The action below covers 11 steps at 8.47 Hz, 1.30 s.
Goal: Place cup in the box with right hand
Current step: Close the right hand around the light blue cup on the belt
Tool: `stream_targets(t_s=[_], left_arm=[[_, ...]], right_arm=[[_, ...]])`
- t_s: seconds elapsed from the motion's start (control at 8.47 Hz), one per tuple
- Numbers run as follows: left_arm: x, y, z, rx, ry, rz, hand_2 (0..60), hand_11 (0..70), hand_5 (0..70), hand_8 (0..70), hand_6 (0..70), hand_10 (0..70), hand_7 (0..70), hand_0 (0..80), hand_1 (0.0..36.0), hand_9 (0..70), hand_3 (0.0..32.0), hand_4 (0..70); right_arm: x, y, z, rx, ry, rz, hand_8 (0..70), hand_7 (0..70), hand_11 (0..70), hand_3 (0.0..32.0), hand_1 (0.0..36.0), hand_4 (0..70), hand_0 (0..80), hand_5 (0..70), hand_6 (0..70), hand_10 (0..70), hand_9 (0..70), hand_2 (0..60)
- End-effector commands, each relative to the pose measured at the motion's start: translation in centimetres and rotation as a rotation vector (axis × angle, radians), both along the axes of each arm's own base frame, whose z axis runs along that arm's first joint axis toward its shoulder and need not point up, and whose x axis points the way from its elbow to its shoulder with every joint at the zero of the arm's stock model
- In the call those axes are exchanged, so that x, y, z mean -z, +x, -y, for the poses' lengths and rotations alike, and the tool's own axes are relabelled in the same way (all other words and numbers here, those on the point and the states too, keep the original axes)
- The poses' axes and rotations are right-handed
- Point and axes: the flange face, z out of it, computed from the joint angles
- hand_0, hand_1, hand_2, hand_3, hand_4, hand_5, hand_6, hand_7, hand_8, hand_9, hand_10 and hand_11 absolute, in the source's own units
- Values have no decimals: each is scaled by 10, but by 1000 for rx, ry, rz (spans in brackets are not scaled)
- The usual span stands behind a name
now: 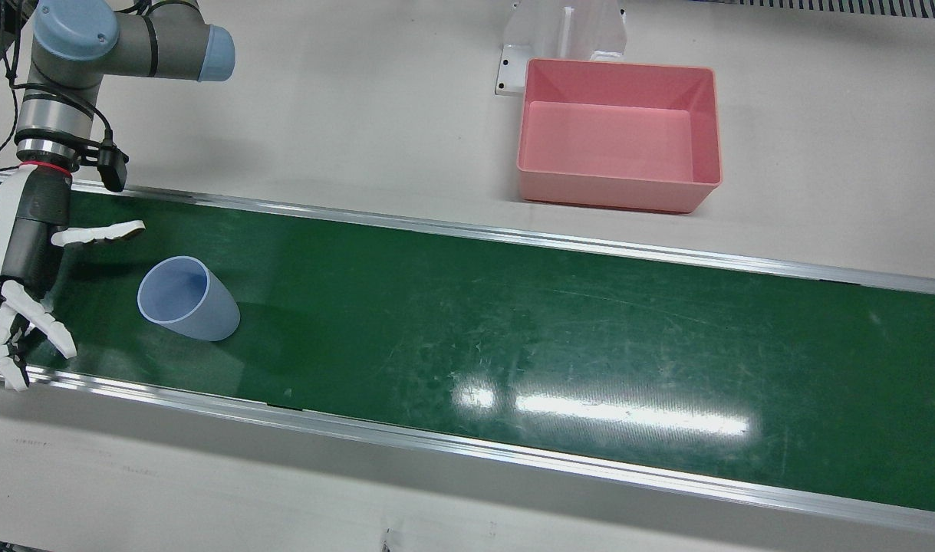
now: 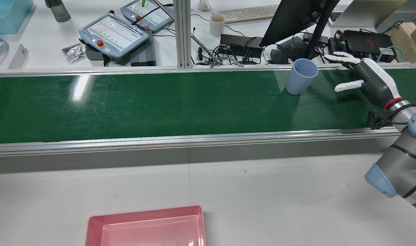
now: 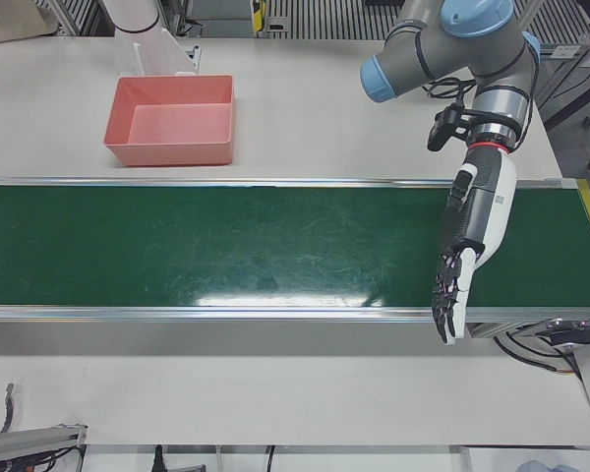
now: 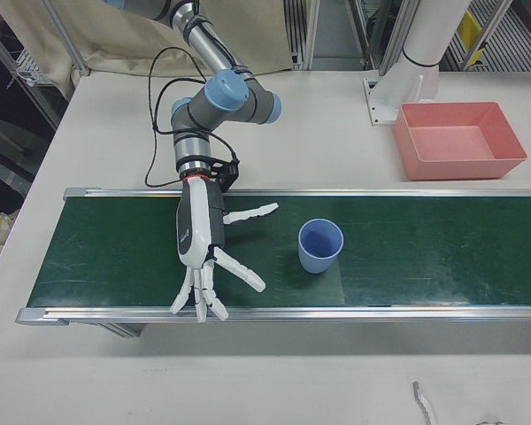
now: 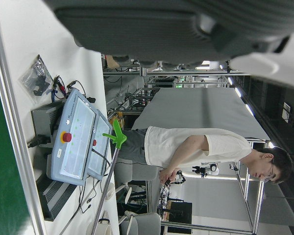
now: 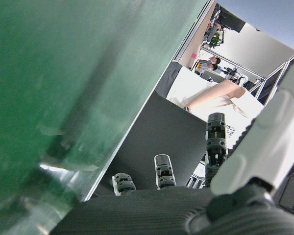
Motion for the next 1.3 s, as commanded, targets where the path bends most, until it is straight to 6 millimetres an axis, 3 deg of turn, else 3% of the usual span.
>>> stream_targets(t_s=[0.0, 0.47, 0.83, 0.94, 1.06, 1.18], left_arm=[[0, 0, 0, 0, 1, 0, 0, 0, 0, 0, 0, 0, 0, 0, 0, 0, 0, 0], [0, 0, 0, 0, 0, 0, 0, 0, 0, 0, 0, 0, 0, 0, 0, 0, 0, 0], [0, 0, 0, 0, 0, 0, 0, 0, 0, 0, 0, 0, 0, 0, 0, 0, 0, 0], [0, 0, 0, 0, 0, 0, 0, 0, 0, 0, 0, 0, 0, 0, 0, 0, 0, 0], [0, 0, 0, 0, 0, 0, 0, 0, 0, 0, 0, 0, 0, 0, 0, 0, 0, 0], [0, 0, 0, 0, 1, 0, 0, 0, 0, 0, 0, 0, 0, 0, 0, 0, 0, 0]], right_arm=[[-3, 1, -2, 1, -7, -5, 17, 238, 0, 320, 0, 219, 449, 4, 0, 0, 84, 0], [-4, 7, -1, -8, -19, -10, 16, 233, 0, 320, 0, 187, 448, 5, 0, 0, 82, 0], [-6, 12, -1, -22, -31, -20, 19, 242, 0, 320, 0, 216, 452, 5, 0, 0, 88, 0], [-6, 12, -1, -25, -41, -28, 28, 283, 0, 218, 0, 438, 457, 0, 21, 0, 108, 0], [-2, 13, 1, -30, -36, -32, 33, 323, 0, 0, 0, 700, 459, 0, 65, 0, 115, 0], [-1, 16, 2, -36, -32, -37, 29, 357, 0, 0, 0, 700, 464, 0, 73, 0, 108, 0]])
